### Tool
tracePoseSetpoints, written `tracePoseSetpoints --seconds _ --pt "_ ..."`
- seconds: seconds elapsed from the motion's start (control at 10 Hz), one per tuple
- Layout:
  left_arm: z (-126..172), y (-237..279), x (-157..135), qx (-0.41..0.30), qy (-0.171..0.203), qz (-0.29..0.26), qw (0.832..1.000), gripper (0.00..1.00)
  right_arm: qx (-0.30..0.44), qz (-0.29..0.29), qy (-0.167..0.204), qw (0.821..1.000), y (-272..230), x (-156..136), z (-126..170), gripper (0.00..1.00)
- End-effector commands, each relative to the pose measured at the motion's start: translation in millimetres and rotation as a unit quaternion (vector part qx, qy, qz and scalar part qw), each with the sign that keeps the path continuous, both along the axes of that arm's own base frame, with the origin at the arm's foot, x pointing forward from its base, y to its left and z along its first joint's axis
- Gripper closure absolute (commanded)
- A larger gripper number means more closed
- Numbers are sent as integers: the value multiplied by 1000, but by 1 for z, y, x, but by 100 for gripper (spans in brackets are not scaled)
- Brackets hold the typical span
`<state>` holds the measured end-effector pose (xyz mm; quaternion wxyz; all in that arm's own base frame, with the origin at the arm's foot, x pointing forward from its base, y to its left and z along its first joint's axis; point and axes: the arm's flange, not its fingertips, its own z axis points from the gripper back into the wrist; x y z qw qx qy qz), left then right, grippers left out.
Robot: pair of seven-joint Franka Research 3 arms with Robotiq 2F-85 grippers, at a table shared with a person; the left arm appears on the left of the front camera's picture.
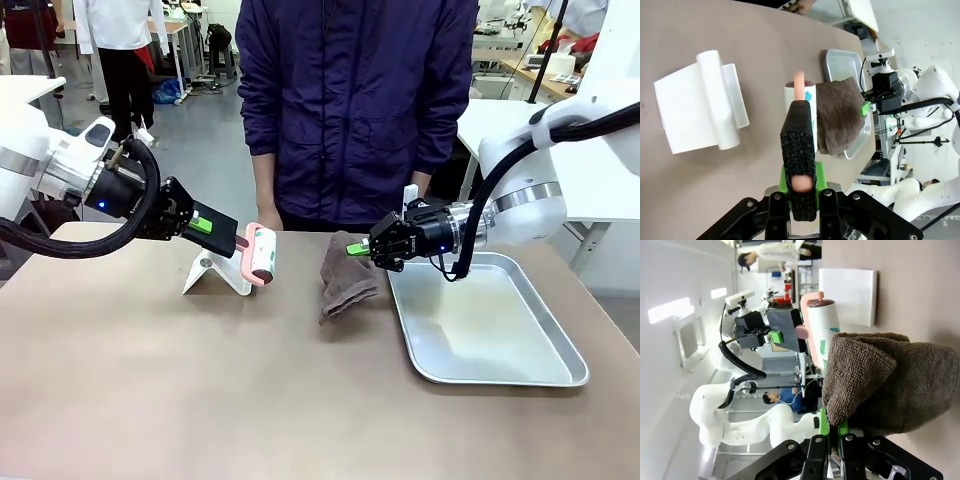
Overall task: Clean the surface of the table.
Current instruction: Return the Lint Roller and towel to their original positions.
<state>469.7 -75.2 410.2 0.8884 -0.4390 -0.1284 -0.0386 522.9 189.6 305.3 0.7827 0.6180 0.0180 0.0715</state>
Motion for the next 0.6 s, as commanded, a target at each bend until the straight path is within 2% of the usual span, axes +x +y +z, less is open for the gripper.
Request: tracePoseSetpoints --seconds 0.0,0.3,0.5 --pt "10 -2 -10 8 -11 -10 1000 78 9 6 -9 1000 4 -2 0 93" --pt "5 -2 -3 5 -6 -6 1000 78 1 2 0 1000 1 -1 0 93" --pt "25 -11 12 82 25 -2 996 78 -100 -10 -5 995 24 7 9 93"
